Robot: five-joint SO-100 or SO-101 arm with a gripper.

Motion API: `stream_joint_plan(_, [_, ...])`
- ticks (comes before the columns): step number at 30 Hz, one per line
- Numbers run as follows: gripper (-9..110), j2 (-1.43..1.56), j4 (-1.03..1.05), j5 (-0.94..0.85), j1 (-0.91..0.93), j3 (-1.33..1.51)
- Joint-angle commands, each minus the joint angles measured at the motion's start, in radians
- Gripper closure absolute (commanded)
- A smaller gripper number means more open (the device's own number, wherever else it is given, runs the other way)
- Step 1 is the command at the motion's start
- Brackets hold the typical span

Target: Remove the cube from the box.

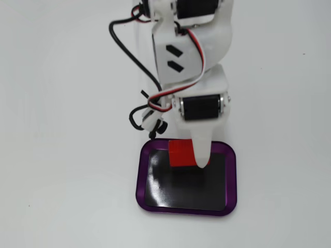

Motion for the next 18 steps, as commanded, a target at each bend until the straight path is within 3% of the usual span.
stream_joint_plan(1, [102, 0.176, 0.081, -0.006, -0.005, -0.103])
stream_joint_plan(6, [102, 0.353, 0.129, -0.003, -0.014, -0.089])
stream_joint_plan(11, [102, 0.512, 0.130, -0.002, -0.014, 0.155])
stream_joint_plan(18, [102, 0.713, -0.135, 0.002, -0.015, 0.676])
